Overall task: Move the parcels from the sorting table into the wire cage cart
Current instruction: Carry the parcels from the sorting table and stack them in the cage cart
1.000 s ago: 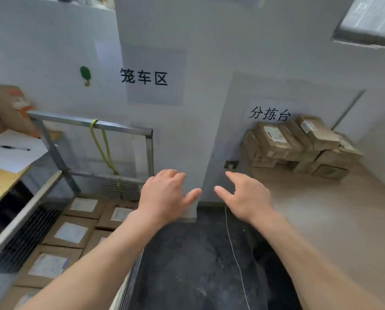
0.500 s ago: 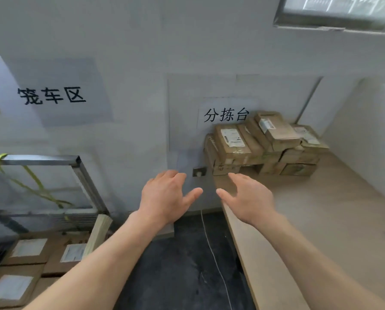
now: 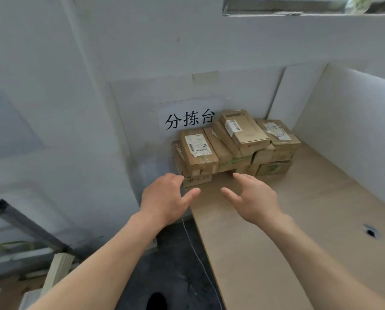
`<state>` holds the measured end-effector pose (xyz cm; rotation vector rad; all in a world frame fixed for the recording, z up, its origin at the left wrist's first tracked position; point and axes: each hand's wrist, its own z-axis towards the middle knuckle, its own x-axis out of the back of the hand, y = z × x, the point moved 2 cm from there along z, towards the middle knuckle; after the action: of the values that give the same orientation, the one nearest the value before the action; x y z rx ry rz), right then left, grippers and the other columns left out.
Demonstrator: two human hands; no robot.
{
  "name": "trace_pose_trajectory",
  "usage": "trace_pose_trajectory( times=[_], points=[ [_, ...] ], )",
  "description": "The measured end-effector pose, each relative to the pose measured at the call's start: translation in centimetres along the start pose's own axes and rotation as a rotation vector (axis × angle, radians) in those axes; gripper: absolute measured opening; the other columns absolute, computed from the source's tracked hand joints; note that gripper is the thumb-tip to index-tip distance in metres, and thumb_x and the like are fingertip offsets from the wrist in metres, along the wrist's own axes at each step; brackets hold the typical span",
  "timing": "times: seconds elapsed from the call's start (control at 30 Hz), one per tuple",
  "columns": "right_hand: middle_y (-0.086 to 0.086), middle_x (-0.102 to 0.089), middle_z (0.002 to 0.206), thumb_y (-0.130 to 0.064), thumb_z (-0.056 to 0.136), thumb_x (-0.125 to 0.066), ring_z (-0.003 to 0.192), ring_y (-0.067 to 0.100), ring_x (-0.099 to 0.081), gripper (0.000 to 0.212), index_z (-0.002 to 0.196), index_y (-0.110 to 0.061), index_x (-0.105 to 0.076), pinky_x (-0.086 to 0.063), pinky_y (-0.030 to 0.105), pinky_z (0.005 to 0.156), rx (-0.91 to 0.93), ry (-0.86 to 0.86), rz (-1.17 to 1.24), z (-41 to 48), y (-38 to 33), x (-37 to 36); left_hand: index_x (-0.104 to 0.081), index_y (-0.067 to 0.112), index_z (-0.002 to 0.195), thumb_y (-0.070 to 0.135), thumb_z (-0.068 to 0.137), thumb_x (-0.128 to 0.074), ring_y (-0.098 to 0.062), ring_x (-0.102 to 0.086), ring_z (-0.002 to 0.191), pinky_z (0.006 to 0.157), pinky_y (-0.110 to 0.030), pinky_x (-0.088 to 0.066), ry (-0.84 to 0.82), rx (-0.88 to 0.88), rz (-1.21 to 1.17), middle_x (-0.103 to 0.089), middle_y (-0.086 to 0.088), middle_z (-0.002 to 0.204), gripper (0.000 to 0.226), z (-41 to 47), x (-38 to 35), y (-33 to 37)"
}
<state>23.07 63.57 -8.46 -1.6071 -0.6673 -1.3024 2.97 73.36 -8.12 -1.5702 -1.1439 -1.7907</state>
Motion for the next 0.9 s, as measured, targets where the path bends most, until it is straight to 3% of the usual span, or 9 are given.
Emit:
trace_pose_trajectory(
  times=[0.6,0.73,0.9],
  points=[
    [-0.001,-0.055,0.144,-0.059,0.095,-0.053,0.132,0.022,-0.05,0.062,0.145,-0.022,-0.049,-0.044,0.039,0.099,-0.376,0.175,0.071,14.7,5.2,2.0,-0.062,0.013,0.121,0.063,0.097,-0.043,-0.021,-0.059,0.112,0.088,-0.037,-0.048,-0.095,-0.222,-0.194,-0.062,-0.004,0.124,0.059,21.1,-2.1,3.6],
    [-0.001,-0.051,0.15,-0.063,0.093,-0.052,0.133,0.023,-0.05,0.071,0.15,-0.021,-0.044,-0.045,0.04,0.104,-0.478,0.209,0.093,17.4,6.9,2.3,-0.06,0.014,0.13,0.063,0.097,-0.044,-0.023,-0.058,0.117,0.096,-0.039,-0.049,-0.12,-0.27,-0.233,-0.062,-0.005,0.13,0.061,24.7,-2.7,4.7],
    [0.003,-0.055,0.147,-0.064,0.093,-0.052,0.136,0.026,-0.048,0.072,0.151,-0.022,-0.044,-0.043,0.041,0.107,-0.563,0.185,0.123,19.8,8.4,2.9,-0.063,0.012,0.123,0.059,0.099,-0.045,-0.021,-0.062,0.107,0.086,-0.035,-0.048,-0.159,-0.272,-0.271,-0.066,-0.004,0.12,0.056,26.8,-3.4,6.0]
  ],
)
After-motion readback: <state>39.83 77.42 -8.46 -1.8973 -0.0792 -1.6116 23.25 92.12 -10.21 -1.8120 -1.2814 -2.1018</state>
